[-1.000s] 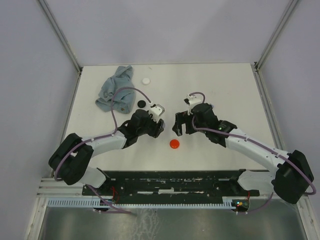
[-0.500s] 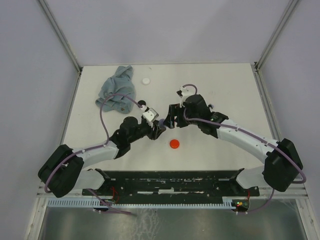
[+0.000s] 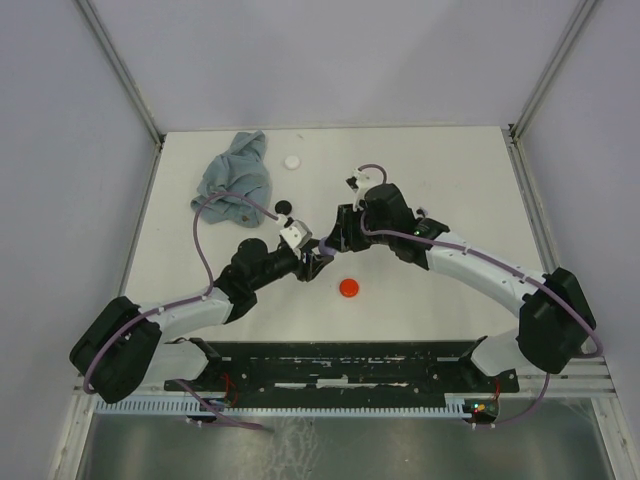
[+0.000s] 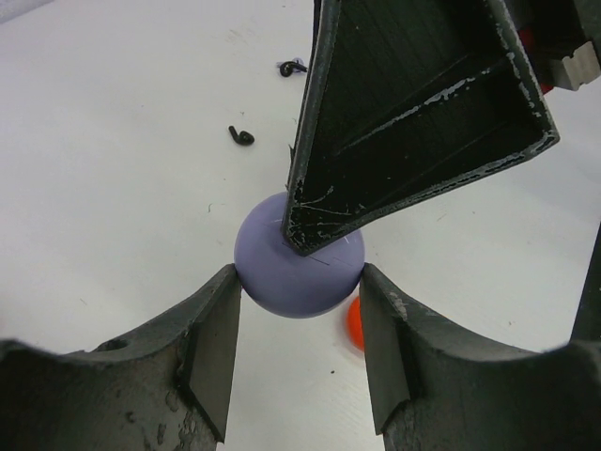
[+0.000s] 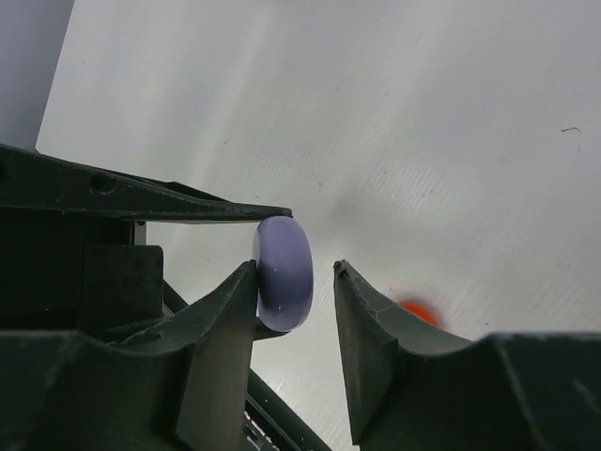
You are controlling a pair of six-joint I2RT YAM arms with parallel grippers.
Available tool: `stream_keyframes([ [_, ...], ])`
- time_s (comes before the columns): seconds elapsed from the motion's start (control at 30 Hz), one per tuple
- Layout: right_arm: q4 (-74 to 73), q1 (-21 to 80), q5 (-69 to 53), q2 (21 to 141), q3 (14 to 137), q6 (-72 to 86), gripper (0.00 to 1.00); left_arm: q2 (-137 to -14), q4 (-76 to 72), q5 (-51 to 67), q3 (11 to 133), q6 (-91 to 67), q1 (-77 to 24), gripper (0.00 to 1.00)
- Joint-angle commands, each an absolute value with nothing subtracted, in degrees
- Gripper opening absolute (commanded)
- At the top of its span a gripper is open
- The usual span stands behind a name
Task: Insert the wireless bluetooth earbuds into the charging case
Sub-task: Pick up the charging case at the center of the board.
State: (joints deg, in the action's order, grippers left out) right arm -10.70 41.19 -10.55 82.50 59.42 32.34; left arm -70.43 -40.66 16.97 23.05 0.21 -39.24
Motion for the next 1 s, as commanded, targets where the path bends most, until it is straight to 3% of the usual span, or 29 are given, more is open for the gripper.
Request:
stream_keyframes([
  [0.0,-8.35,41.09,-12.44,82.19,62.09,31.75,0.42,-69.0,-45.09,18.23,23.43,1.21,-39.25,0.42],
  [0.2,-9.07,41.13,-13.92,81.67,62.21,30.59,0.24,-68.59,-45.09,18.11,23.61,0.21,-39.29,0.45],
  [0.33,-10.43,41.11,-14.54,81.42,62.96,28.6,0.09,-68.45,-44.22,19.44,24.22,-0.47,-39.29,0.54],
  [0.43,-12.6,40.89,-14.94,80.84,63.95,25.15,0.05,-68.35,-39.33,21.97,26.07,-0.13,-38.87,0.58],
  [0.73,-19.77,39.28,-20.06,77.29,67.44,10.9,0.02,-67.69,-39.48,40.99,27.01,-3.39,-31.53,0.61],
  [0.97,-26.55,39.03,-25.86,76.03,70.83,-0.99,0.02,-67.2,-41.01,49.14,28.36,-5.38,-30.42,0.63],
])
